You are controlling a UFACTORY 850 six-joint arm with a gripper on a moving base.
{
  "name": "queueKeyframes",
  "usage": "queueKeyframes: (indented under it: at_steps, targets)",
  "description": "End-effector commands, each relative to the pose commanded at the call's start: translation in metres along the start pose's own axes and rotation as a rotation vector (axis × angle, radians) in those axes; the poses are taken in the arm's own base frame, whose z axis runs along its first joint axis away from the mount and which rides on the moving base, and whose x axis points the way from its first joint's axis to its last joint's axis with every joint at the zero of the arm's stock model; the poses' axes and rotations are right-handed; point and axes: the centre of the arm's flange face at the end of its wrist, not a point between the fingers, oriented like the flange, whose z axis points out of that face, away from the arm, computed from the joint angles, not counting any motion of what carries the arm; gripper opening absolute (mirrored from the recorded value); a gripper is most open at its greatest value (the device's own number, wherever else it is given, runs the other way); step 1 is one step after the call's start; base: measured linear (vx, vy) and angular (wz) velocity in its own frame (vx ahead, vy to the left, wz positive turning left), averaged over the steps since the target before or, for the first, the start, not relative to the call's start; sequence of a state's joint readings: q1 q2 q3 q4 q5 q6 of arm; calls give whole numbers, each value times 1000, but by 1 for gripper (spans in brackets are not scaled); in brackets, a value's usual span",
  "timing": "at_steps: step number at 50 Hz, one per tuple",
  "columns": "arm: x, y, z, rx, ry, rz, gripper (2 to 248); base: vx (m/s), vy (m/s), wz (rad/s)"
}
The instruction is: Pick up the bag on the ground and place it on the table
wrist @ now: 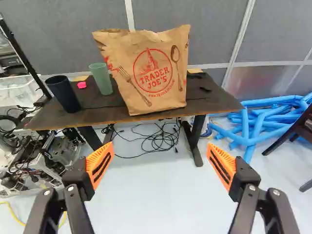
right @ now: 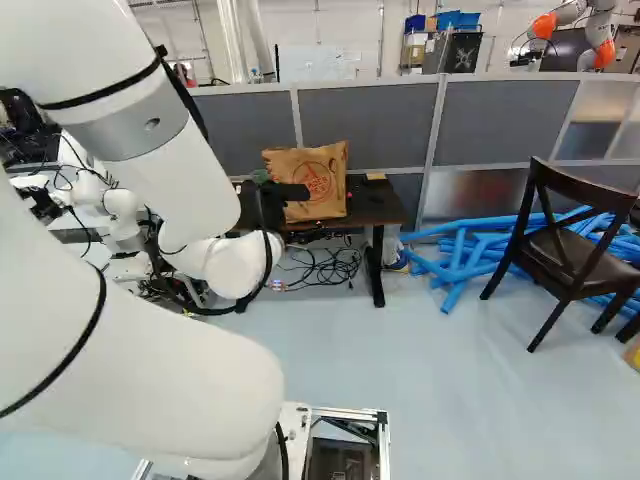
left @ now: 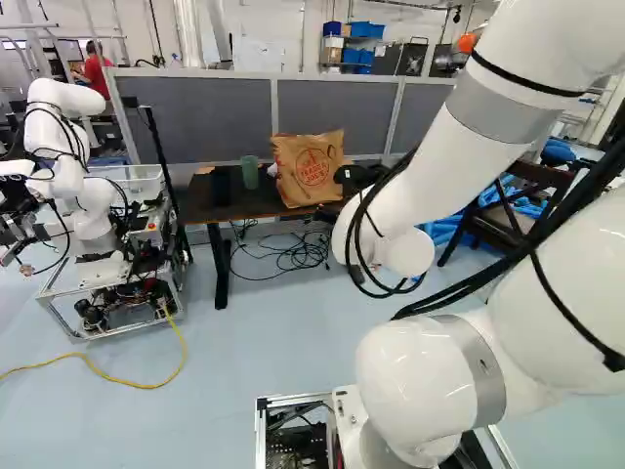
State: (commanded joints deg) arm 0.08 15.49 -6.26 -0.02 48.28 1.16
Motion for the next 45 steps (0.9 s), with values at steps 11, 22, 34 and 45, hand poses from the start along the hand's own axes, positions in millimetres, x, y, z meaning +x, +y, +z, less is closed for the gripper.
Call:
queueKeyframes:
  at_steps: [11, 22, 34, 45]
  targets:
    - [-4, 0, -4, -1, 12, -14, 247, 0, 0, 0]
    - [-6, 1, -6, -1, 17, -19, 247, 0, 0, 0]
    - [-6, 1, -6, -1, 17, -20, 247, 0, 0, 0]
    - [-6, 1, -6, -1, 17, -20, 247, 0, 0, 0]
